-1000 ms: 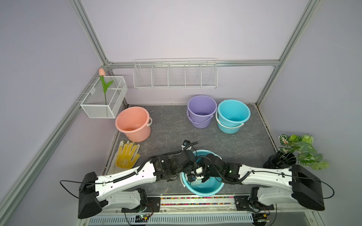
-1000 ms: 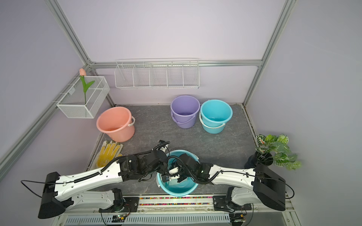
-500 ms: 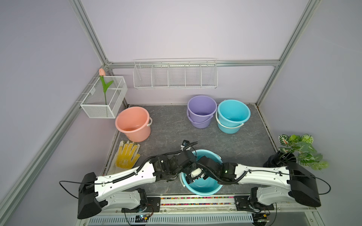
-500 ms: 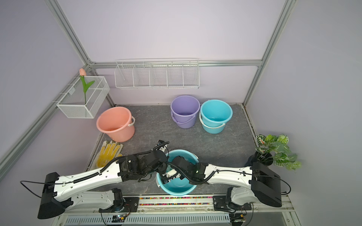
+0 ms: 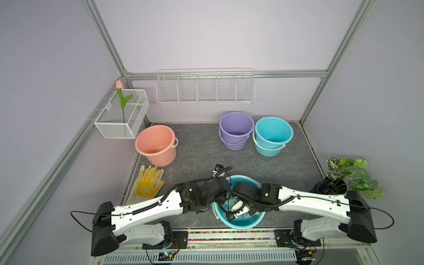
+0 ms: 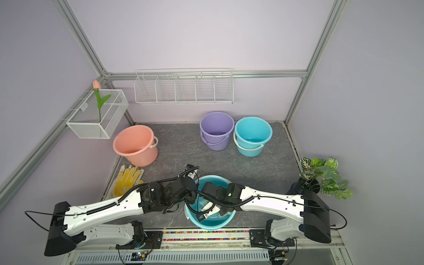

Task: Wipe the inside of the bucket with a cloth
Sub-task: Wipe the dirt from the inside of the bucket.

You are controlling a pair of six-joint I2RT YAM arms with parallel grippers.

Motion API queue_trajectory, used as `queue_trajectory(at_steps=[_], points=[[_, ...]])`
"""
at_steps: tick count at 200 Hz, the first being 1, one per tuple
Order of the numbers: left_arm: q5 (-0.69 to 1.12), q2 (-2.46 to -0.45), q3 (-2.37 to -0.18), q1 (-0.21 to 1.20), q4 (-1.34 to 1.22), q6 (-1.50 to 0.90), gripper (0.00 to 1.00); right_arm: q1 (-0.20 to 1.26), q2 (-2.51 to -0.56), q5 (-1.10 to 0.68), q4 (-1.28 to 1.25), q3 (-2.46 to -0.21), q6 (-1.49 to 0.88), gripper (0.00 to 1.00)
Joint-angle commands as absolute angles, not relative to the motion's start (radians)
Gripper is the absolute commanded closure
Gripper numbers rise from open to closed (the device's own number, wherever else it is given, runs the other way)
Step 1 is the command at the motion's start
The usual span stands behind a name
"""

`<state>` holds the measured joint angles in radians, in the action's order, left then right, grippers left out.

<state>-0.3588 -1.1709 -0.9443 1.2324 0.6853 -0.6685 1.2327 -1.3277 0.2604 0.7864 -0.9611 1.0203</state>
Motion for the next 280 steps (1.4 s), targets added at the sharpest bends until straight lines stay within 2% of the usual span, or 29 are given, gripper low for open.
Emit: queue_trajectory(at_steps=[1,27,65,125,193,280], points=[[-0.421,-1.178,-0.931,1.230,0.689,-0.650,1.00,1.230,-1.258,0.081,0.832,-0.965,0.930,0.93],[-0.397,-1.174,-0.929,1.229,0.663,-0.672,1.00,1.228,-1.143,0.058,0.623,-0.860,0.907,0.93],[-0.389,-1.160,-0.917,1.229,0.661,-0.696,1.00,1.229,-1.028,0.192,0.407,-0.758,0.923,0.93],[-0.367,-1.159,-0.920,1.230,0.660,-0.670,1.00,1.243,-0.889,0.408,0.118,-0.668,1.174,0.93],[-0.352,-1.159,-0.920,1.229,0.654,-0.651,1.00,1.230,-0.993,0.535,-0.114,-0.634,1.592,0.93],[-0.337,-1.150,-0.916,1.230,0.647,-0.636,1.00,1.169,-1.211,0.461,-0.084,-0.614,1.587,0.93]])
